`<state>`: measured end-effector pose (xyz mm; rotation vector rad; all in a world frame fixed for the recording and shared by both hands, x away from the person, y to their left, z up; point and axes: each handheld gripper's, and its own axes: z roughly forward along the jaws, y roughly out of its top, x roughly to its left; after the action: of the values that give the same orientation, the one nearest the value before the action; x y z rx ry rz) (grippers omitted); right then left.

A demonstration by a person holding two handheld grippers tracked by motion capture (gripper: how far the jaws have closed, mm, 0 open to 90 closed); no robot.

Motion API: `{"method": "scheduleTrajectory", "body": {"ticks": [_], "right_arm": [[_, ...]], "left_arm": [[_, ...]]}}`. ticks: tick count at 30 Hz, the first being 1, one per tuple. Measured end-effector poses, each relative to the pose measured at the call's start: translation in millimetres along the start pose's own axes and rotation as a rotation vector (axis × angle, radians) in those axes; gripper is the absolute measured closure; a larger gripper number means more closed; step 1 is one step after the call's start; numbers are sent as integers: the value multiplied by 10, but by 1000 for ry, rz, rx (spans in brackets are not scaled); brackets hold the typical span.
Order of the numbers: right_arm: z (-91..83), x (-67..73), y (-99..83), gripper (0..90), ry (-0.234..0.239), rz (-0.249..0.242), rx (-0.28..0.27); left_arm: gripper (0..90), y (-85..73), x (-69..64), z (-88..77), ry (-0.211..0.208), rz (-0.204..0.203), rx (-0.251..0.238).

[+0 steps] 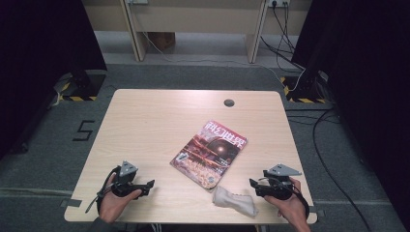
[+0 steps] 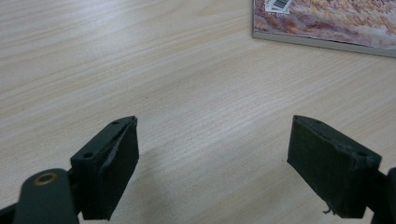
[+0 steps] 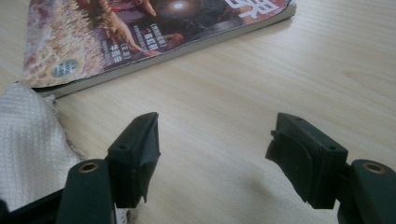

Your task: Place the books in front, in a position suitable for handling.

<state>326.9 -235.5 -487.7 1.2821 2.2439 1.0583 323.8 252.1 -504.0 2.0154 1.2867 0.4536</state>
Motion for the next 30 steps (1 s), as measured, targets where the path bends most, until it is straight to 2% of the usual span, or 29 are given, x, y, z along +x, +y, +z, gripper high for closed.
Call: {"method": "scheduleTrajectory", "body": {"ticks": [7, 13, 16, 23, 30], "right_arm": [[-6, 29, 1, 309, 9, -12, -9], [-40, 87, -4, 260, 30, -19, -33], [-78, 139, 0, 263, 47, -34, -49], [-112, 305, -22, 321, 108, -118, -35], [-109, 571, -49, 408, 202, -200, -19]], "left_arm": [[159, 1, -6, 9, -5, 2, -2], [159, 8, -9, 6, 0, 0, -6], [159, 9, -11, 9, -1, 1, -6], [158, 15, -21, 15, -2, 1, -8], [158, 20, -29, 18, -6, 3, -14]]}}
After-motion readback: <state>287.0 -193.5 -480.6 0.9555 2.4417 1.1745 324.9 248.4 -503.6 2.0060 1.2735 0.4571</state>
